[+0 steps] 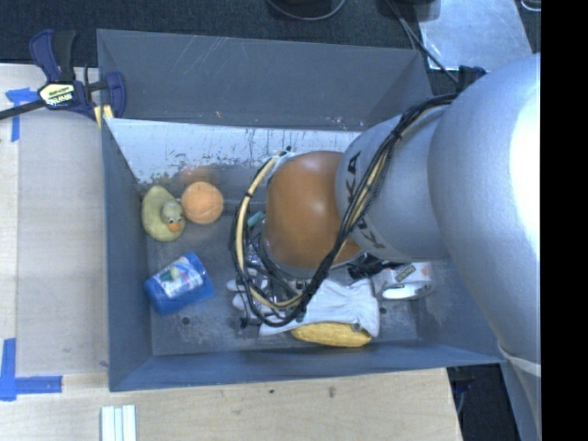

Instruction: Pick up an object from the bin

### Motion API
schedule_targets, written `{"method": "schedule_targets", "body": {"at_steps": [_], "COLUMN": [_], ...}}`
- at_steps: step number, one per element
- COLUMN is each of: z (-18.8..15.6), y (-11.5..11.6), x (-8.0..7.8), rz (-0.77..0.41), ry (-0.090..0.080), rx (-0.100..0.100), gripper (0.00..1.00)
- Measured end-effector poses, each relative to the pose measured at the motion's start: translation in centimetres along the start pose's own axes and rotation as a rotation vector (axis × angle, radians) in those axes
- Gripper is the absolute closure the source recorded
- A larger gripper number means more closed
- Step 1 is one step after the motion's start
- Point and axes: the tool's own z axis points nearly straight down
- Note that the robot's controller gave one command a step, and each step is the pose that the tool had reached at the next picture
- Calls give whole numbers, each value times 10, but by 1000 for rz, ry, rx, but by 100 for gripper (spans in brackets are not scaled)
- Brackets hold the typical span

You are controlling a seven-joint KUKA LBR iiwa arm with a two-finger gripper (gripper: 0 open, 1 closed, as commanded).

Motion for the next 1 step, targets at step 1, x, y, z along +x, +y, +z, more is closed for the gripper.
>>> {"method": "schedule_targets", "body": {"at_steps": [1], "z": [9], "y": [-44], "x": [-22], "rz": [-414], "ry": [0], "rx": [-1], "gripper": [100]}}
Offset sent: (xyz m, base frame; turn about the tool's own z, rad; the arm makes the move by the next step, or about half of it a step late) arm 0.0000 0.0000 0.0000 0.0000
